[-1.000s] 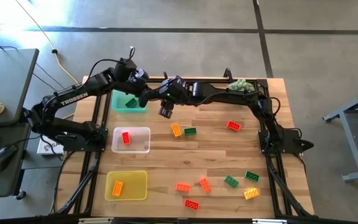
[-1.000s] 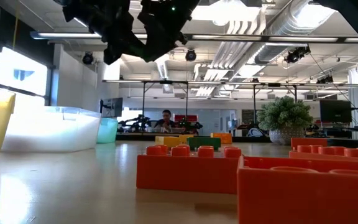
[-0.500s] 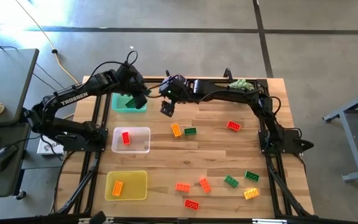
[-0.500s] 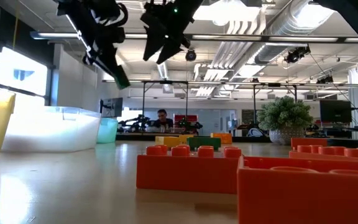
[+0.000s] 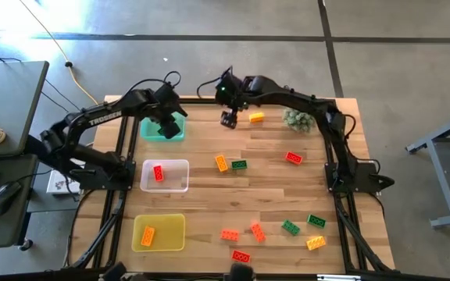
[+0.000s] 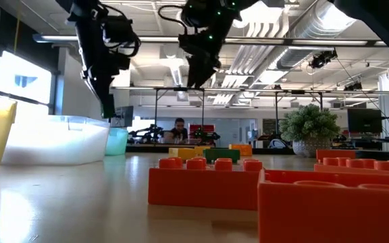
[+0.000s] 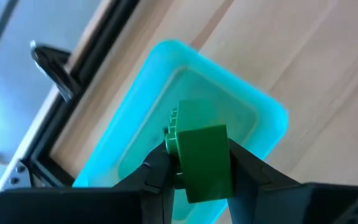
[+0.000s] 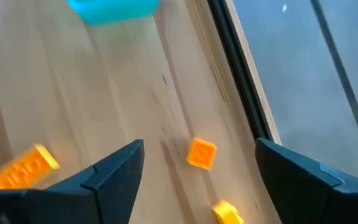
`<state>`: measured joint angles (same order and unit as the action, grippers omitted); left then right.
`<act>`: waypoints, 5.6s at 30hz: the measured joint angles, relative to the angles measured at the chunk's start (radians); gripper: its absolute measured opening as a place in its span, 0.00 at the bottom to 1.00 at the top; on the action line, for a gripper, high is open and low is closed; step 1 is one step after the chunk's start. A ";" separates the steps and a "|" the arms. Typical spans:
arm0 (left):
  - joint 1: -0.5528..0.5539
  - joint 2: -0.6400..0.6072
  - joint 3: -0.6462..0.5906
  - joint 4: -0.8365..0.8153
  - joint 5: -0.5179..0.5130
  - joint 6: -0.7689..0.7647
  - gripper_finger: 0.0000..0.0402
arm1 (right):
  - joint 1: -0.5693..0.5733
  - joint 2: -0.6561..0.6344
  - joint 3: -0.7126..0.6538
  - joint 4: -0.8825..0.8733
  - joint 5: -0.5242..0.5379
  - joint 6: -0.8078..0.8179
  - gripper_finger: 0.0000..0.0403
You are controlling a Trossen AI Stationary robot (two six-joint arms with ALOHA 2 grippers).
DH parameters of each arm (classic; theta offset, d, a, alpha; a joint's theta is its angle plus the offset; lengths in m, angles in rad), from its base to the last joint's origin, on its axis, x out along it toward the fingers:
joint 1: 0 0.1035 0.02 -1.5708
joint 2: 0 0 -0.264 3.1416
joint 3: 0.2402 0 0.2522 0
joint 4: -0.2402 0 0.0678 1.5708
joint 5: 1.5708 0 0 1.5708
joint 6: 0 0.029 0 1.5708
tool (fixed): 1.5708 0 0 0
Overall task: Sort & place blocks by color
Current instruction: Put the green game piece into the green bin, then put the yellow game piece into the yellow bin
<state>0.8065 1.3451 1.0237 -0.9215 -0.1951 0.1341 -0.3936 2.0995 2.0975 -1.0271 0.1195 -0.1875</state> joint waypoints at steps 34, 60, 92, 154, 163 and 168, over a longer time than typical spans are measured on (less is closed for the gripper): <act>0.058 -0.024 0.009 -0.032 0.129 -0.184 0.47 | -0.272 0.203 0.000 -0.293 -0.146 -0.484 0.73; 0.055 -0.309 0.215 -0.025 0.289 -0.228 0.47 | -0.272 0.310 -0.001 -0.237 -0.088 -0.362 0.43; 0.055 -0.319 0.215 -0.023 0.477 -0.111 0.47 | -0.087 0.068 -0.001 -0.245 -0.309 0.127 0.16; -0.227 -0.173 0.215 0.486 0.631 -0.232 0.15 | 0.197 -0.231 0.002 0.472 -0.249 0.361 0.16; -0.276 -0.171 0.214 0.480 0.576 -0.262 0.15 | 0.197 -0.231 0.003 0.432 -0.286 0.365 0.27; -0.321 -0.172 0.214 0.456 0.510 -0.272 0.15 | 0.199 -0.231 0.003 0.412 -0.321 0.358 0.28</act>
<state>0.4853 1.1732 1.2377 -0.4654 0.3152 -0.1375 -0.1949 1.8687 2.1002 -0.6148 -0.2016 0.1709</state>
